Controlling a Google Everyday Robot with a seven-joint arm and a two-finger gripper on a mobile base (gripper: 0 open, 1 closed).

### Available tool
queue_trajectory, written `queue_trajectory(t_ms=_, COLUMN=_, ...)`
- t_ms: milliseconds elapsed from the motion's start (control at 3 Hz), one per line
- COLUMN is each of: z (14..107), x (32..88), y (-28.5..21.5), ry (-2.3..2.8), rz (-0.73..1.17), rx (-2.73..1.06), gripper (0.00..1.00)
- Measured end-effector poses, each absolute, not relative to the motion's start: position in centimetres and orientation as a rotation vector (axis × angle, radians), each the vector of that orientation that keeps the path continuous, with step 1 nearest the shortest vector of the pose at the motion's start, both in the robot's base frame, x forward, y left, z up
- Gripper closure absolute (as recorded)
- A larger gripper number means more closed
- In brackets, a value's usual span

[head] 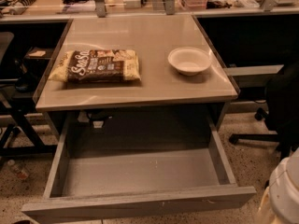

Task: Close top drawer

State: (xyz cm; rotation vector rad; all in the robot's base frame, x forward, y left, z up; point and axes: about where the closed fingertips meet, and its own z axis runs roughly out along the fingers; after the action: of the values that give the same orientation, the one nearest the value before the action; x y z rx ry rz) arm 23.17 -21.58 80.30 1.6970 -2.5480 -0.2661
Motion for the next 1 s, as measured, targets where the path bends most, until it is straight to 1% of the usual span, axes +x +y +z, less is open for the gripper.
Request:
queue_trajectory(t_ms=333, z=75.6, x=22.2, y=-21.6, ry=-2.509, rz=-0.324, rx=1.632, gripper=1.0)
queue_trajectory(t_ms=1000, z=73.6, x=21.6, y=-21.3, ry=-2.512, rz=-0.374, rx=1.613, gripper=1.0)
